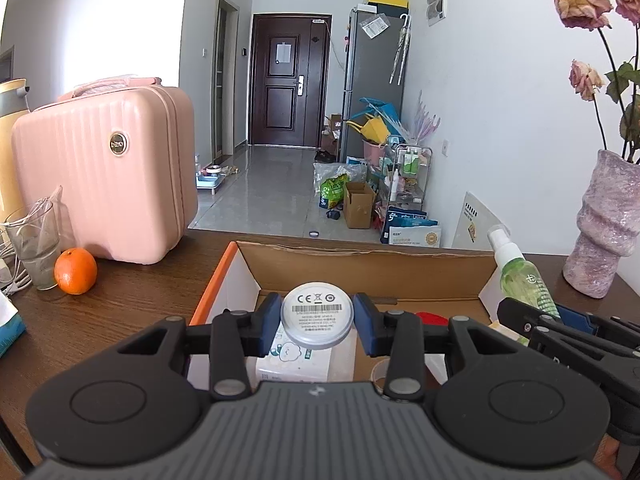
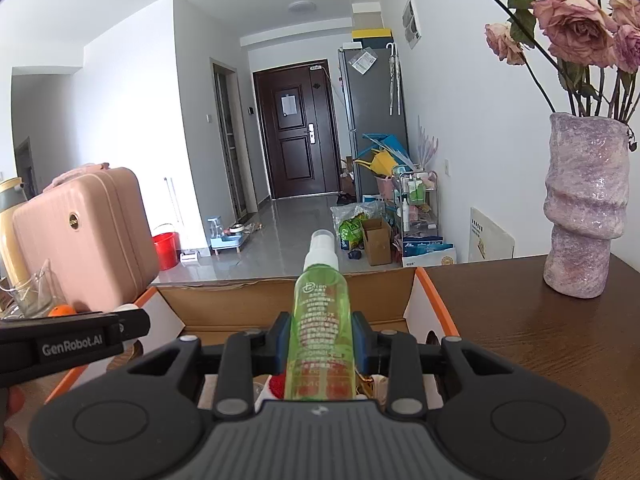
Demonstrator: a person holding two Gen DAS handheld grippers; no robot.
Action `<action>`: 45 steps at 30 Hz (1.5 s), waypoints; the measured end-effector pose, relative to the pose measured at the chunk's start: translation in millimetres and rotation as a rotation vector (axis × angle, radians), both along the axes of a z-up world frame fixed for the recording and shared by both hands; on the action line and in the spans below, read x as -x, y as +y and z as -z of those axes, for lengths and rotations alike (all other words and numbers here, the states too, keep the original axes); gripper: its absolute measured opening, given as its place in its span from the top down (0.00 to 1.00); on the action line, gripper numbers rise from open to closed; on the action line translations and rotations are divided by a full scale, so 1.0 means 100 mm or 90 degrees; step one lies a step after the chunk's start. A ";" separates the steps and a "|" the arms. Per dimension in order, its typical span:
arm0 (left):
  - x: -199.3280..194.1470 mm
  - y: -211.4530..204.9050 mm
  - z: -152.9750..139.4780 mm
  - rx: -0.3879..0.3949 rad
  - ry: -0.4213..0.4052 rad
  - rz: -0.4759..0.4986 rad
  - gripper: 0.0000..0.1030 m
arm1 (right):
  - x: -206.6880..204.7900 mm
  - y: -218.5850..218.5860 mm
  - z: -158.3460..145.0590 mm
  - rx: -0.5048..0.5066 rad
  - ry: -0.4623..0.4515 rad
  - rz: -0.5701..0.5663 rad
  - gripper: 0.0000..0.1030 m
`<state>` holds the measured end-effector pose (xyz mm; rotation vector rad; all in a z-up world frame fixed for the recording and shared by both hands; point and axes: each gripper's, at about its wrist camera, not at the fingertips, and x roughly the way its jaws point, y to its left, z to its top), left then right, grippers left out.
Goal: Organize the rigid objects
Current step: 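Lower both held objects into the box and open both grippers, then withdraw both open grippers from the box back over the table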
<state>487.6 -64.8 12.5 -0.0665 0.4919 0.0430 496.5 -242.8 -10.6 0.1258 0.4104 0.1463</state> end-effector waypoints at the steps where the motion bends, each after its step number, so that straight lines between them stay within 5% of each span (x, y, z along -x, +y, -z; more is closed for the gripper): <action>1: -0.03 0.00 0.01 -0.001 0.001 -0.001 0.61 | -0.02 0.00 0.01 0.001 0.002 0.001 0.71; 17: -0.26 0.09 0.12 -0.022 0.017 -0.019 0.60 | -0.18 0.03 0.08 0.020 0.027 -0.007 0.70; 18: -0.26 0.09 0.12 -0.023 0.019 -0.015 0.55 | -0.18 0.03 0.08 0.024 0.027 -0.004 0.70; 19: -0.26 0.10 0.12 -0.021 0.023 -0.011 0.29 | -0.17 0.03 0.06 0.027 0.025 0.001 0.67; 21: -0.23 0.13 0.11 -0.014 0.019 -0.027 0.00 | -0.15 0.00 0.03 0.027 0.021 0.018 0.36; 22: -0.20 0.14 0.10 -0.017 0.009 -0.039 0.00 | -0.13 -0.02 0.02 0.024 0.012 0.024 0.16; 23: -0.21 0.15 0.08 -0.018 0.011 -0.037 0.00 | -0.12 -0.03 0.00 0.023 0.005 0.026 0.09; 45: -0.21 0.18 0.06 -0.013 0.022 -0.053 0.00 | -0.09 -0.02 -0.03 0.026 0.005 0.027 0.00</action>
